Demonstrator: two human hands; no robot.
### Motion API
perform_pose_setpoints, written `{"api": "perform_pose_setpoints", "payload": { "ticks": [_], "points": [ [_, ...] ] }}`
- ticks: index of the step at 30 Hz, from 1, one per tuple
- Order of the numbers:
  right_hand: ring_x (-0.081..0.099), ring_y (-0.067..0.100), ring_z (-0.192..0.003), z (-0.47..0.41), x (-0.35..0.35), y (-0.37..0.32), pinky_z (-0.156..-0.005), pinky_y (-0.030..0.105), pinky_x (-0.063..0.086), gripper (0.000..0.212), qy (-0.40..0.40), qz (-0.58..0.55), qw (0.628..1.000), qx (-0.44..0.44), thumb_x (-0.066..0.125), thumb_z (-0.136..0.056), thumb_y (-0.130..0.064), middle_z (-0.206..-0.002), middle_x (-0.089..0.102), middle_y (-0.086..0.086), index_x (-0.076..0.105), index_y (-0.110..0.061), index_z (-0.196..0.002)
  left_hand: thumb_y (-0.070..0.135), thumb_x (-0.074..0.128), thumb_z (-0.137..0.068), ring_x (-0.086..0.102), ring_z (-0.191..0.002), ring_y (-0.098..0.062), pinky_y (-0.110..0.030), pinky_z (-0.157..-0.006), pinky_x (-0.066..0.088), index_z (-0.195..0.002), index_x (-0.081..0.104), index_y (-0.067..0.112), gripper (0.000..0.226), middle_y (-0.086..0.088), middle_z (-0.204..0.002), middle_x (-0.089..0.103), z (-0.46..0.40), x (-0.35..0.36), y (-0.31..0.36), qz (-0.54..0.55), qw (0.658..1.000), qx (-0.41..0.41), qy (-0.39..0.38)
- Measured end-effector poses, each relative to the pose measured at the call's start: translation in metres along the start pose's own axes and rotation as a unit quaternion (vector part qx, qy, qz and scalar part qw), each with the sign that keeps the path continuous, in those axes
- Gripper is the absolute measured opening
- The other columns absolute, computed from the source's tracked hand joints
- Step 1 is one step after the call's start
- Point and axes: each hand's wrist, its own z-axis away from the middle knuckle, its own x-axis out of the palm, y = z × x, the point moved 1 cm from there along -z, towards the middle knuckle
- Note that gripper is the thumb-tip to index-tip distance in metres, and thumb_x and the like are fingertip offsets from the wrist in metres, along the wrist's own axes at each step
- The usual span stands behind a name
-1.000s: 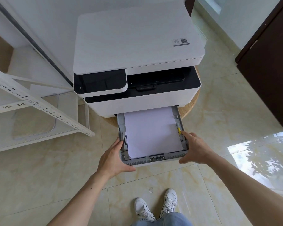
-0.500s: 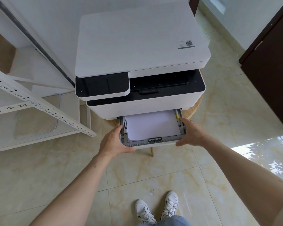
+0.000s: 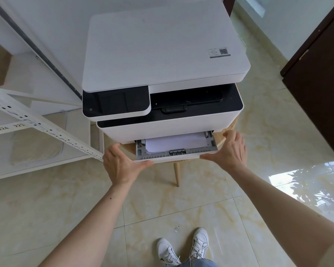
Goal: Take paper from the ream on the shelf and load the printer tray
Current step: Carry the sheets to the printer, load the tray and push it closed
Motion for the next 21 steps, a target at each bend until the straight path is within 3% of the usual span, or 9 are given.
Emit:
{"api": "perform_pose_setpoints", "payload": {
  "ticks": [3, 5, 7, 11, 15, 18, 21],
  "points": [
    [0.036, 0.033, -0.126, -0.005, 0.006, 0.004, -0.103, 0.049, 0.038, 0.141, -0.028, -0.031, 0.998, 0.037, 0.085, -0.033, -0.067, -0.14, 0.034, 0.014, 0.012, -0.017, -0.143, 0.067, 0.086, -0.035, 0.016, -0.145, -0.031, -0.042, -0.117, 0.018, -0.151, -0.005, 0.009, 0.158, -0.018, -0.158, 0.012, -0.007, 0.006, -0.006, 0.074, 0.994, -0.043, -0.066],
    [0.035, 0.034, -0.131, -0.012, 0.009, 0.006, -0.107, 0.052, 0.034, 0.149, -0.051, -0.051, 0.997, 0.031, 0.084, -0.031, -0.068, -0.148, 0.03, 0.013, 0.003, -0.019, -0.147, 0.063, 0.088, -0.035, 0.017, -0.145, -0.029, -0.041, -0.118, 0.02, -0.151, -0.015, 0.014, 0.162, -0.013, -0.16, 0.013, -0.012, 0.01, -0.009, 0.111, 0.991, -0.021, -0.069],
    [0.044, 0.035, -0.125, -0.017, 0.01, 0.008, -0.104, 0.053, 0.037, 0.148, -0.049, -0.078, 0.996, 0.009, 0.084, -0.031, -0.067, -0.142, 0.039, 0.013, 0.005, -0.019, -0.146, 0.063, 0.088, -0.033, 0.028, -0.138, -0.032, -0.044, -0.114, 0.028, -0.152, -0.009, 0.016, 0.161, -0.012, -0.155, 0.026, -0.013, 0.011, -0.01, 0.116, 0.992, -0.009, -0.045],
    [0.054, 0.031, -0.113, -0.019, 0.015, 0.012, -0.1, 0.053, 0.041, 0.139, -0.012, -0.111, 0.994, 0.0, 0.083, -0.029, -0.069, -0.13, 0.052, 0.008, 0.016, -0.02, -0.14, 0.056, 0.092, -0.033, 0.031, -0.137, -0.026, -0.043, -0.113, 0.03, -0.151, 0.009, 0.017, 0.149, -0.007, -0.151, 0.033, -0.017, 0.015, -0.012, 0.153, 0.988, -0.001, -0.017],
    [0.055, 0.028, -0.11, -0.027, 0.02, 0.018, -0.097, 0.051, 0.044, 0.125, 0.032, -0.116, 0.993, -0.007, 0.086, -0.034, -0.063, -0.127, 0.054, 0.007, 0.024, -0.021, -0.134, 0.05, 0.093, -0.035, 0.048, -0.122, -0.021, -0.035, -0.098, 0.044, -0.137, 0.036, 0.026, 0.12, 0.005, -0.129, 0.051, -0.029, 0.011, -0.027, 0.179, 0.984, 0.012, 0.008],
    [0.052, 0.02, -0.101, -0.034, 0.023, 0.021, -0.09, 0.052, 0.049, 0.113, 0.049, -0.133, 0.99, -0.019, 0.089, -0.037, -0.056, -0.12, 0.051, 0.006, 0.03, -0.02, -0.127, 0.05, 0.092, -0.033, 0.053, -0.107, -0.02, -0.03, -0.081, 0.046, -0.115, 0.05, 0.023, 0.095, 0.012, -0.107, 0.046, -0.044, 0.01, -0.037, 0.175, 0.984, 0.035, 0.011],
    [0.051, 0.021, -0.103, -0.04, 0.026, 0.022, -0.089, 0.05, 0.051, 0.113, 0.041, -0.15, 0.987, -0.032, 0.092, -0.04, -0.05, -0.123, 0.05, 0.008, 0.03, -0.019, -0.129, 0.054, 0.09, -0.031, 0.051, -0.106, -0.009, -0.03, -0.088, 0.046, -0.114, 0.049, 0.025, 0.097, 0.014, -0.108, 0.046, -0.054, 0.014, -0.043, 0.216, 0.975, 0.029, -0.031]
  ]
}}
